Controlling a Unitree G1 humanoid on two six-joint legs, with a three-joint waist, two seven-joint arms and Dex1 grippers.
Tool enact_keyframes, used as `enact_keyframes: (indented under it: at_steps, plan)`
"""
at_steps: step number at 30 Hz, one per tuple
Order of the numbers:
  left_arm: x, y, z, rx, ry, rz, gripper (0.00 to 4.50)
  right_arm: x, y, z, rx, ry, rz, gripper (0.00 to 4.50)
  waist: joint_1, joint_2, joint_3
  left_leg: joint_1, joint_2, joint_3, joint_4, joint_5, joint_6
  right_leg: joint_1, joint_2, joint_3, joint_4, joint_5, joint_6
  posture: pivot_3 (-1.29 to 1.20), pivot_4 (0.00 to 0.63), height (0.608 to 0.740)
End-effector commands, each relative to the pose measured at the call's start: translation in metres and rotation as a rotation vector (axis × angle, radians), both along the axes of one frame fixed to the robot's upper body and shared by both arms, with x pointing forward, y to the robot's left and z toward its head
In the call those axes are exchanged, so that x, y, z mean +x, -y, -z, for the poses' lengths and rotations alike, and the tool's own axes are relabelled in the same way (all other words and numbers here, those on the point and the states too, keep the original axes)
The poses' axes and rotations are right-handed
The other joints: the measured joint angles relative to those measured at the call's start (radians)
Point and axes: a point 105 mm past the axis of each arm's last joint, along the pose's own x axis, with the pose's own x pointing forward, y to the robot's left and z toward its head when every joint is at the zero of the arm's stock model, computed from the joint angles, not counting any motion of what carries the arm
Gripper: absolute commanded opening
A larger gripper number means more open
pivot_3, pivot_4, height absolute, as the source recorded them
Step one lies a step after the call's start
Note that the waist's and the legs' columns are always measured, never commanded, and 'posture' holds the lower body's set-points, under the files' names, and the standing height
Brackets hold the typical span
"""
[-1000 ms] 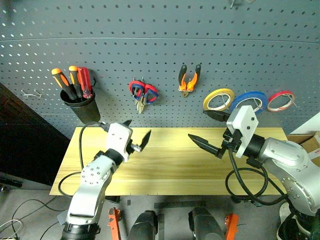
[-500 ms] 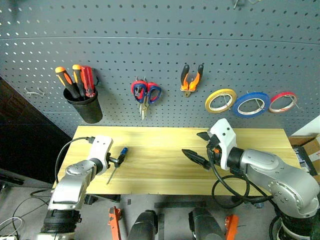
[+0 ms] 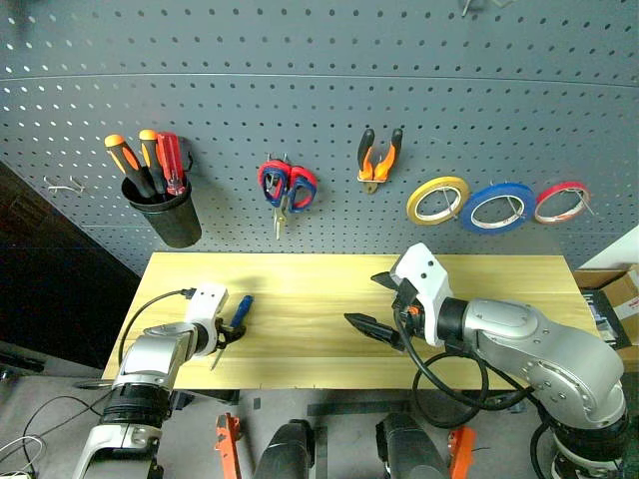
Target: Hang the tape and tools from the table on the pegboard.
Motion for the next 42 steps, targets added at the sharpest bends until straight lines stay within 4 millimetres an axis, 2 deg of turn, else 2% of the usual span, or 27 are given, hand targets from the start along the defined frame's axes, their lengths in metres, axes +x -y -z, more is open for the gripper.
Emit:
enact_keyframes:
  at_steps: [1,4,6,8,14,19,22,28,32,34,36,39,42]
  plan:
    - [-0.003,-0.003,0.008,-0.002,-0.018,-0.016,1.92,-0.007,-0.005,-0.011,0.003,0.061,-0.057,4.5,0.0,0.0,0.0,0.0,0.0,0.0,0.0,0.0,0.0,0.0,0.0,0.0,0.0,0.0,0.0,-0.15,0.239,0.74]
    - [0.0,-0.001,0.004,0.002,0.025,0.001,0.97,-0.006,-0.004,-0.012,-0.002,0.07,-0.056,4.5,0.0,0.0,0.0,0.0,0.0,0.0,0.0,0.0,0.0,0.0,-0.002,0.0,0.0,0.0,0.0,-0.15,0.237,0.74]
    - [0.004,0.002,-0.007,0.013,0.095,0.035,0.46,-0.005,-0.002,-0.014,-0.006,0.086,-0.054,4.5,0.0,0.0,0.0,0.0,0.0,0.0,0.0,0.0,0.0,0.0,-0.003,0.0,0.0,0.0,0.0,-0.15,0.234,0.74]
    - [0.006,0.006,-0.022,0.048,0.192,0.092,0.46,-0.005,-0.001,-0.018,-0.016,0.123,-0.063,4.5,-0.001,0.0,0.0,0.0,0.0,0.0,0.0,0.0,0.0,0.0,-0.004,0.0,0.0,0.0,0.0,-0.15,0.232,0.74]
    - [-0.01,0.02,-0.06,0.153,0.446,0.153,0.46,-0.008,-0.003,-0.04,-0.011,0.368,-0.132,4.5,0.0,0.0,0.0,-0.001,0.0,0.0,-0.001,0.0,0.0,-0.001,-0.006,0.0,-0.001,0.0,0.0,-0.15,0.231,0.74]
    - [-0.021,0.048,-0.138,0.208,0.898,0.268,0.46,-0.021,-0.002,-0.056,0.085,0.387,-0.257,4.5,0.005,0.0,0.0,-0.001,0.0,0.001,-0.001,0.0,0.0,0.0,-0.007,0.0,-0.002,0.0,0.0,-0.13,0.23,0.74]
    - [-0.02,0.058,-0.189,0.215,1.123,0.274,0.46,-0.019,0.004,-0.066,0.137,0.39,-0.253,4.5,0.016,-0.001,0.0,-0.001,0.0,0.0,0.0,0.0,0.0,0.002,-0.008,-0.001,-0.002,0.0,0.0,-0.11,0.227,0.74]
    - [-0.001,0.052,-0.284,0.253,1.429,0.17,0.46,-0.004,0.014,-0.072,0.136,0.406,-0.22,4.5,0.029,-0.001,0.0,0.0,-0.001,0.0,0.001,0.0,0.0,0.002,-0.002,-0.004,0.0,0.001,0.001,-0.09,0.216,0.74]
    - [0.015,0.034,-0.329,0.209,1.531,0.016,0.46,0.002,0.013,-0.075,0.14,0.424,-0.211,4.5,0.027,-0.001,0.0,-0.001,-0.002,0.001,0.002,0.0,0.0,0.001,-0.001,-0.003,-0.001,0.001,0.002,-0.1,0.212,0.74]
    - [0.019,0.029,-0.338,0.193,1.551,-0.022,0.46,0.003,0.012,-0.076,0.142,0.431,-0.209,4.5,0.02,-0.001,0.0,-0.001,-0.001,0.002,0.001,0.0,0.0,0.001,-0.001,-0.002,-0.001,0.001,0.002,-0.1,0.212,0.74]
    - [0.022,0.023,-0.338,0.179,1.544,-0.061,0.46,0.003,0.012,-0.076,0.14,0.433,-0.206,4.5,0.012,-0.001,0.0,-0.001,-0.001,0.002,0.001,0.001,-0.001,0.0,-0.001,-0.002,-0.001,0.001,0.001,-0.11,0.213,0.74]
    - [0.025,0.01,-0.325,0.178,1.499,-0.117,0.46,0.003,0.014,-0.075,0.131,0.432,-0.197,4.5,0.004,-0.002,0.0,-0.002,-0.001,0.002,0.0,0.002,-0.003,0.0,-0.001,-0.002,-0.001,0.001,0.001,-0.12,0.215,0.74]
    - [0.017,0.004,-0.313,0.168,1.469,-0.159,0.46,0.003,0.017,-0.074,0.122,0.431,-0.184,4.5,-0.002,-0.002,0.0,-0.001,-0.001,0.002,0.001,0.002,-0.003,0.0,-0.001,-0.001,-0.001,0.001,0.001,-0.12,0.216,0.74]
